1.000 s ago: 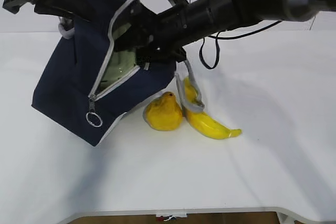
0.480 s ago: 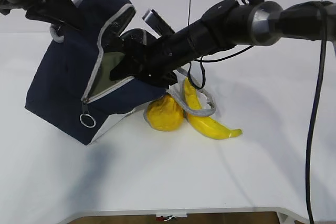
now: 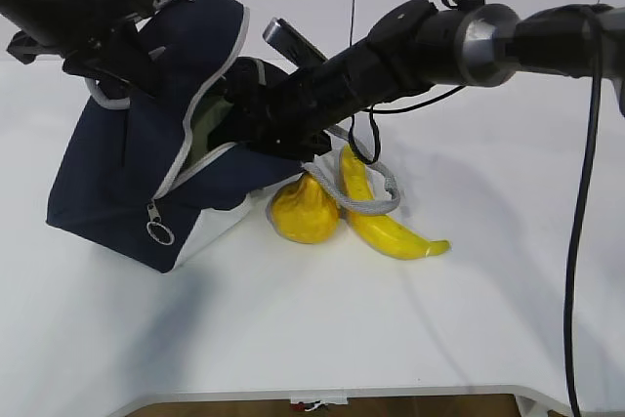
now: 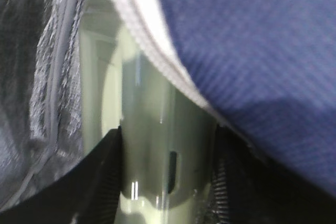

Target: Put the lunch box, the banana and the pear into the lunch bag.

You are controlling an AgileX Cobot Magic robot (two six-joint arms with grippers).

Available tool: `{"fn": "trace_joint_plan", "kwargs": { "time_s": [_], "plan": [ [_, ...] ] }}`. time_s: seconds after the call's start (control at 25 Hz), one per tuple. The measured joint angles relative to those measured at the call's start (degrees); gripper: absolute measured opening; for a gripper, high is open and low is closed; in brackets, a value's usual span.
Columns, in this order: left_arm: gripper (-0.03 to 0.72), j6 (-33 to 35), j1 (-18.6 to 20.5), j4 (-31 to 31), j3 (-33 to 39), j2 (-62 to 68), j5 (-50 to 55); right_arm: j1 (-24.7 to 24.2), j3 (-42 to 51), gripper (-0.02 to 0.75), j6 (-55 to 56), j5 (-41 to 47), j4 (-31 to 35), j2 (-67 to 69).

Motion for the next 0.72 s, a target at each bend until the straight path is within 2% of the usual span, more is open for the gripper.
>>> {"fn": "trace_joint_plan", "kwargs": {
  "time_s": [0.72],
  "plan": [
    [-0.001, 0.0, 0.0, 1.39, 0.0, 0.12, -0.34, 0.02, -1.81, 0.388, 0.58, -2.45, -0.55, 3.08]
  ]
}}
